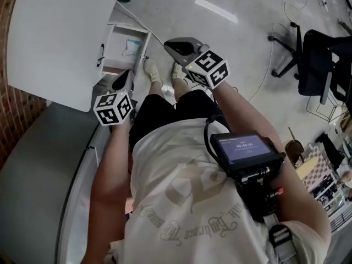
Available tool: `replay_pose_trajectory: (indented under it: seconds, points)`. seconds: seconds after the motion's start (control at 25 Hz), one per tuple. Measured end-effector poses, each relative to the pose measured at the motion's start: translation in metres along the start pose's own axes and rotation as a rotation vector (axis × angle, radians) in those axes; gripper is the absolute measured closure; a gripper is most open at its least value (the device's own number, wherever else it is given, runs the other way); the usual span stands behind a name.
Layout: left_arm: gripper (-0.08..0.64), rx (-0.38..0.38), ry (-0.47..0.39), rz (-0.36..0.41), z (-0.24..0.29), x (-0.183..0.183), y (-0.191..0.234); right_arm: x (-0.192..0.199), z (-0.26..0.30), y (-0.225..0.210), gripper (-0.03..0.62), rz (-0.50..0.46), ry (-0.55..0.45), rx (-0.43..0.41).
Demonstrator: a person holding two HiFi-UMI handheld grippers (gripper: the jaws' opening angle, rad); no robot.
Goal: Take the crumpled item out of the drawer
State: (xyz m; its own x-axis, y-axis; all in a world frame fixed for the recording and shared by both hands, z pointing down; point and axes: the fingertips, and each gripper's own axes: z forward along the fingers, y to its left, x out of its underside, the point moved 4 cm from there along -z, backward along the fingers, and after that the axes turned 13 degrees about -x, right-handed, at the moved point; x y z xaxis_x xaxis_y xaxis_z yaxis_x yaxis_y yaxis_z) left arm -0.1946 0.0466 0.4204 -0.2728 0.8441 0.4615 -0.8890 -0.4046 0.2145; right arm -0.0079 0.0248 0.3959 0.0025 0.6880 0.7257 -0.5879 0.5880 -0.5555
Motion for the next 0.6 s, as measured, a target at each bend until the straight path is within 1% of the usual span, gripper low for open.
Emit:
replay_pose_trajectory:
  seconds: [0.12,0.32,0.48,0.6]
  points:
    - [0.557,0.014,0.026,0.018,0.014,0.001,0.002,0.006,0.003,-0.008,0.584,0.022,0.000,0.020]
    - [0.557,-0.004,0.069,0.039,0.023,0.006,0.004,0.005,0.003,-0.016,0.584,0.037,-0.024,0.036]
    - [0.557,-0.004,0.107,0.030,0.075,0.028,0.018,0.037,0.020,-0.054,0.584,0.071,-0.041,0.068]
    - [0.557,-0.011,0.120,0.034,0.094,0.032,0.025,0.050,0.027,-0.065,0.584,0.093,-0.048,0.076]
